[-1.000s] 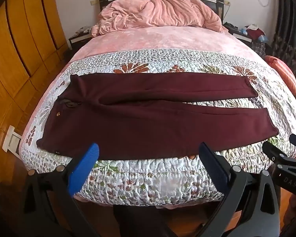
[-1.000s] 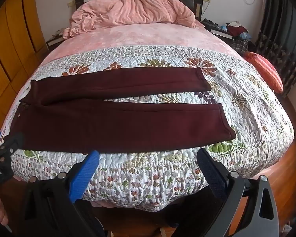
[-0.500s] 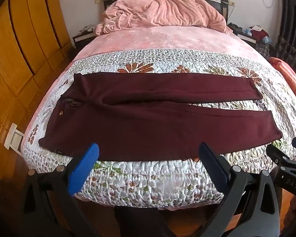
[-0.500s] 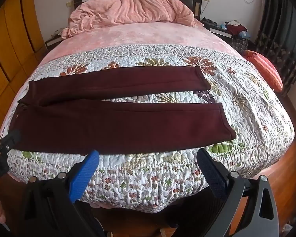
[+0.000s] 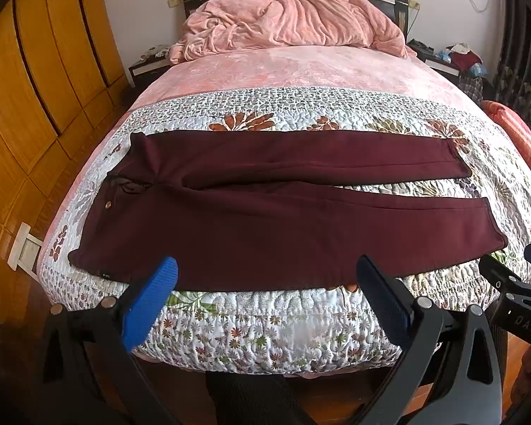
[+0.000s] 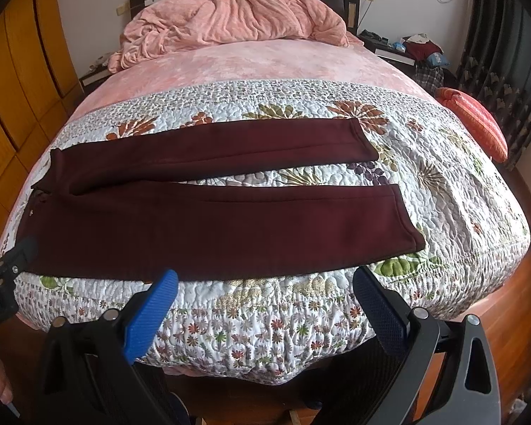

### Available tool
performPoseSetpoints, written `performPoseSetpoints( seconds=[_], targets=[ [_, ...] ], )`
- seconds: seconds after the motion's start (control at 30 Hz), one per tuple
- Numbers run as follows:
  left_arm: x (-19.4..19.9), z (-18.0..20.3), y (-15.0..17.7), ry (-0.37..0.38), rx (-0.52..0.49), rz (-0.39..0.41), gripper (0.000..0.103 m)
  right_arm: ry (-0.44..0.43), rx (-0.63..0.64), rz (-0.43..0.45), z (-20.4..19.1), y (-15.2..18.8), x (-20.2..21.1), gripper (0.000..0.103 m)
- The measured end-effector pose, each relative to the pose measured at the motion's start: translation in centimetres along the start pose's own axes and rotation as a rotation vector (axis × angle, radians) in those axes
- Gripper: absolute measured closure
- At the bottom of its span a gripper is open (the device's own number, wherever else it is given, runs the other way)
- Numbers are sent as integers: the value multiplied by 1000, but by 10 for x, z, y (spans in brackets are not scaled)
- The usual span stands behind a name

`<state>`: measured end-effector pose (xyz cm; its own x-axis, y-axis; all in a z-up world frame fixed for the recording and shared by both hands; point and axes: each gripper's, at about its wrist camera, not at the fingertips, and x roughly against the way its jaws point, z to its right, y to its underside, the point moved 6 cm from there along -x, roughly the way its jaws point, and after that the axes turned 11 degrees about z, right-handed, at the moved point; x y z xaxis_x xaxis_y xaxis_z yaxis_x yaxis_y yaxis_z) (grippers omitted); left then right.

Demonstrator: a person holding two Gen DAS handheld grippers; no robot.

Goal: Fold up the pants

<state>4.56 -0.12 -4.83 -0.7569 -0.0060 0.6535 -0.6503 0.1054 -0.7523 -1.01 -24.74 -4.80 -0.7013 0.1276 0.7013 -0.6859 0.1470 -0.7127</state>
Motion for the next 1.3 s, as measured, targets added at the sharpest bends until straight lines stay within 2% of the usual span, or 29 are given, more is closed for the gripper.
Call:
performPoseSetpoints(
  seconds=[1.3],
  targets=[
    [-5, 2, -3, -2, -5, -2, 3, -2, 0, -3, 0, -1, -2, 4]
  ],
)
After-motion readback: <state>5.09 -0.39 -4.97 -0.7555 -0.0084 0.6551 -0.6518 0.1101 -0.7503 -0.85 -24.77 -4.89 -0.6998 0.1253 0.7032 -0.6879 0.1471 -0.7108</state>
